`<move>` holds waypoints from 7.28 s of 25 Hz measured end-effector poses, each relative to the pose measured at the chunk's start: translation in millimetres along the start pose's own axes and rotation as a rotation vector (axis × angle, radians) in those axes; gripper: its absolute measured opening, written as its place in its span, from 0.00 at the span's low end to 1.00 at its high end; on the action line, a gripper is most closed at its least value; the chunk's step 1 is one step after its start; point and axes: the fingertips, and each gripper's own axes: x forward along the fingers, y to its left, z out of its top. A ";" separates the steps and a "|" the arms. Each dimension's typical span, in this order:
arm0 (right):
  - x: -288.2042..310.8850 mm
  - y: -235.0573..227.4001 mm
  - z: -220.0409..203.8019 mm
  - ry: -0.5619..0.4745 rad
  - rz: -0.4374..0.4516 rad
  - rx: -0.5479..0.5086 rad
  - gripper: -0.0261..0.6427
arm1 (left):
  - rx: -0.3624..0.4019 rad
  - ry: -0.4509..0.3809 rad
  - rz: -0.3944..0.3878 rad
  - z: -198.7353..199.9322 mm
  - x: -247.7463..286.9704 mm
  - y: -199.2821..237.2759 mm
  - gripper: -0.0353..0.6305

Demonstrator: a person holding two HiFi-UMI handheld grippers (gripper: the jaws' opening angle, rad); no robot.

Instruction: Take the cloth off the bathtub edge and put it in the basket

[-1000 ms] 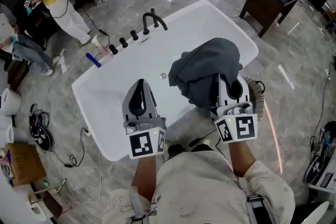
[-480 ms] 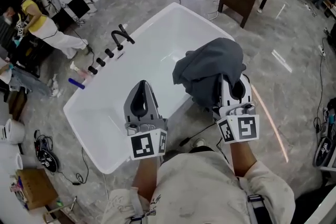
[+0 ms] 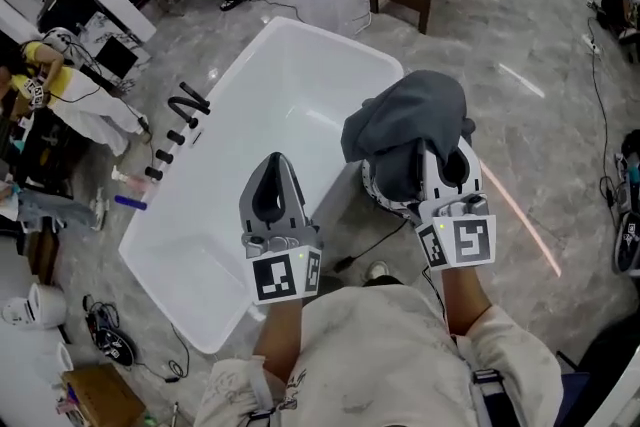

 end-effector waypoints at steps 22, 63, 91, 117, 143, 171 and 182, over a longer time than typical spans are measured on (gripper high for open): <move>-5.7 -133.3 -61.0 0.101 -0.310 -0.043 0.07 | -0.100 0.071 -0.315 -87.3 128.4 -103.4 0.06; -12.8 -161.2 -466.4 0.982 -0.507 0.258 0.07 | -0.283 0.474 -0.459 -287.7 193.4 -85.6 0.06; -34.5 -168.5 -579.7 1.375 -0.561 0.476 0.28 | -0.276 0.561 -0.482 -330.1 214.6 -89.8 0.06; 25.2 -169.7 -394.8 0.854 -0.459 0.277 0.17 | -0.246 0.521 -0.531 -301.6 231.5 -107.2 0.06; 103.5 -174.9 -115.9 0.236 -0.390 -0.183 0.14 | -0.129 0.244 -0.525 -180.3 248.1 -109.3 0.06; 76.1 -153.0 19.7 -0.002 -0.412 -0.329 0.02 | -0.057 -0.056 -0.460 -40.9 233.0 -94.8 0.06; 67.7 -146.6 19.4 0.010 -0.374 -0.322 0.02 | -0.046 -0.055 -0.460 -40.3 221.8 -100.4 0.06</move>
